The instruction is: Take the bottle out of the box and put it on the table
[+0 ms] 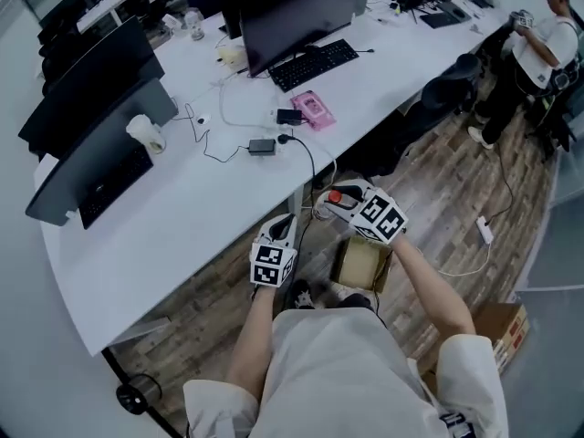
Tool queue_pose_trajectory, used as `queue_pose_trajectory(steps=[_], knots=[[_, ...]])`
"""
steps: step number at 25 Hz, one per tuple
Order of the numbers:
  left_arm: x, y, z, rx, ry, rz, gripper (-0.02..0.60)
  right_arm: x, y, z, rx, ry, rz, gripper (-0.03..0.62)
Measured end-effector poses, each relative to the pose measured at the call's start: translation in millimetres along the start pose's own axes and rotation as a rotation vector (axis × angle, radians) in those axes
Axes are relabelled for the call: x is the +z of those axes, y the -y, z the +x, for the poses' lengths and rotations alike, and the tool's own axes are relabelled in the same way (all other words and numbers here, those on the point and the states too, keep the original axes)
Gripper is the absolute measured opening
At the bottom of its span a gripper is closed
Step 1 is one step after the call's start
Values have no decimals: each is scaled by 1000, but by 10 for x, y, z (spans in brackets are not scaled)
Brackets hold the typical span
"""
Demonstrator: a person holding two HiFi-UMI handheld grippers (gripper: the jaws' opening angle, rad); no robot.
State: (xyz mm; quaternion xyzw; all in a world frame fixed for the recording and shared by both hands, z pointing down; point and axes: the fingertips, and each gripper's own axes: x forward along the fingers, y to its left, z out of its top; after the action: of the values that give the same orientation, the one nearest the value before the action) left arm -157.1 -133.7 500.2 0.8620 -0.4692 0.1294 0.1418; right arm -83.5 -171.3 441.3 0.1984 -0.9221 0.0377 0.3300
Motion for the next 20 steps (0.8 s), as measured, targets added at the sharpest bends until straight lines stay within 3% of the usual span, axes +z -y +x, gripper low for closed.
queue_pose_trajectory(steps=[10,20], knots=[[-126,-1108,-812,245,64,-99,12,1159,-351,1060,172,30,-158,179],[-491,-1698,-1735,468,99,-213,12,1789,-982,2036,312,20,-220,179]])
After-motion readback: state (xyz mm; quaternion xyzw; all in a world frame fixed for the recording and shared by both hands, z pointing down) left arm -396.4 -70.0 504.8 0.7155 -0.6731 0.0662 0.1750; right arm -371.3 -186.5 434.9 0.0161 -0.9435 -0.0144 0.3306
